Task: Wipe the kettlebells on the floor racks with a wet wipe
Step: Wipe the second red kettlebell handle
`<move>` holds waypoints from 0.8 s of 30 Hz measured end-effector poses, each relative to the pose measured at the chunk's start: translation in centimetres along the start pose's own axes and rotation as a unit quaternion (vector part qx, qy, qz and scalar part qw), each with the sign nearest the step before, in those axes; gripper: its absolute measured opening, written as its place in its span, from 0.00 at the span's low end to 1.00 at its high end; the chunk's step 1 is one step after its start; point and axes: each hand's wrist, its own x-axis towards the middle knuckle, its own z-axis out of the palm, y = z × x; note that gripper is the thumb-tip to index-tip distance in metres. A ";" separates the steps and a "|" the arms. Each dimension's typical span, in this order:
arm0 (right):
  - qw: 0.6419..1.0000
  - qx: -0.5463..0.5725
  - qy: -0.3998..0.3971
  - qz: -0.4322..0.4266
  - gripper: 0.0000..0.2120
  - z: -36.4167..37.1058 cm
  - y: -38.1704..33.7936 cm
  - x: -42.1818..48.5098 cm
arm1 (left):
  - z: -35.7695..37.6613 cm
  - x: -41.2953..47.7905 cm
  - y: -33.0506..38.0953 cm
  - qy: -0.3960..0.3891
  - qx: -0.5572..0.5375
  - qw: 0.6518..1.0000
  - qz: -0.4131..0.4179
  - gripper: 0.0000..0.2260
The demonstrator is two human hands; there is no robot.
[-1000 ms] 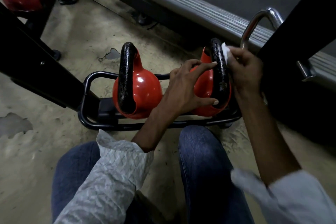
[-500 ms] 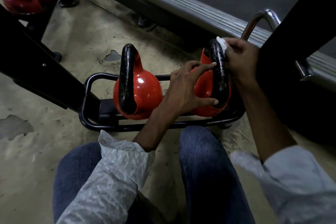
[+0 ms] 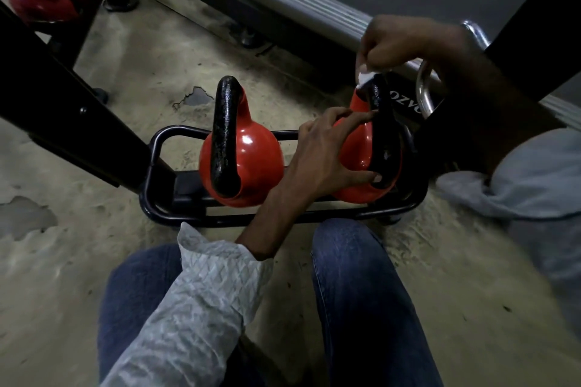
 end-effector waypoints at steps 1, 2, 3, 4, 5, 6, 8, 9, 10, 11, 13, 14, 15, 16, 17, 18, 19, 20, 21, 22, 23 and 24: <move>0.997 -0.070 -0.015 -0.022 0.05 -0.1 -1.3 0.1 | 0.0 0.0 0.0 0.001 0.006 1.000 0.000 0.45; 0.990 -0.138 -0.025 -0.032 0.04 -0.1 -2.4 0.1 | 0.0 0.0 0.0 0.004 0.013 1.000 0.001 0.45; 0.981 -0.189 -0.027 -0.043 0.04 0.1 -2.9 0.0 | 0.0 -0.1 0.0 0.007 0.015 1.000 0.000 0.46; 0.976 -0.212 -0.019 -0.055 0.04 0.4 -3.1 -0.2 | 0.0 -0.1 0.0 0.010 0.012 1.000 -0.002 0.46; 0.975 -0.211 -0.010 -0.066 0.04 0.6 -2.9 -0.7 | -0.1 -0.1 0.1 0.014 0.007 1.000 -0.007 0.46; 0.978 -0.195 0.001 -0.078 0.04 0.7 -2.6 -1.4 | -0.1 -0.2 0.2 0.017 0.002 1.000 -0.014 0.45; 0.982 -0.162 0.007 -0.097 0.05 1.2 -2.1 -3.4 | -0.3 -0.2 0.3 0.023 -0.004 0.999 -0.032 0.43; 0.981 -0.162 -0.001 -0.106 0.07 1.9 -2.1 -4.6 | -0.4 -0.2 0.3 0.028 -0.005 0.999 -0.042 0.42; 0.979 -0.167 -0.011 -0.118 0.09 2.8 -2.0 -5.8 | -0.4 -0.2 0.4 0.032 -0.004 0.998 -0.051 0.41; 0.974 -0.176 -0.021 -0.139 0.10 3.8 -2.3 -7.3 | -0.5 -0.1 0.4 0.033 -0.002 0.998 -0.058 0.40; 0.960 -0.205 -0.042 -0.186 0.08 5.9 -2.9 -9.6 | -0.5 -0.1 0.4 0.030 -0.003 0.997 -0.069 0.39; 0.957 -0.209 -0.051 -0.195 0.07 6.3 -3.0 -10.1 | -0.5 -0.1 0.4 0.027 -0.007 0.997 -0.072 0.39; 0.958 -0.202 -0.052 -0.196 0.07 6.0 -2.9 -10.1 | -0.6 -0.1 0.4 0.024 -0.011 0.997 -0.074 0.39; 0.962 -0.192 -0.040 -0.187 0.08 5.3 -2.8 -9.7 | -0.5 -0.1 0.4 0.023 -0.012 0.997 -0.073 0.40; 0.968 -0.187 -0.012 -0.169 0.09 4.7 -2.6 -9.0 | -0.5 -0.1 0.4 0.024 -0.009 0.997 -0.071 0.40; 0.971 -0.179 0.024 -0.157 0.10 4.2 -2.4 -8.4 | -0.5 -0.1 0.4 0.026 -0.004 0.997 -0.069 0.41; 0.972 -0.171 0.056 -0.149 0.11 4.1 -2.3 -8.0 | -0.5 -0.1 0.4 0.026 0.000 0.997 -0.069 0.41; 0.972 -0.169 0.073 -0.145 0.11 4.4 -2.6 -8.1 | -0.5 -0.1 0.4 0.024 0.004 0.997 -0.071 0.41; 0.968 -0.188 0.066 -0.150 0.10 5.0 -3.4 -8.8 | -0.5 -0.1 0.4 0.021 0.007 0.997 -0.072 0.42; 0.960 -0.214 0.047 -0.173 0.11 5.9 -4.3 -9.7 | -0.5 -0.1 0.4 0.019 0.009 0.997 -0.069 0.42; 0.953 -0.230 0.027 -0.197 0.15 6.7 -5.1 -10.7 | -0.6 0.0 0.3 0.017 0.010 0.998 -0.064 0.42; 0.951 -0.224 0.004 -0.211 0.19 7.1 -5.4 -11.4 | -0.6 0.0 0.2 0.015 0.009 0.998 -0.061 0.42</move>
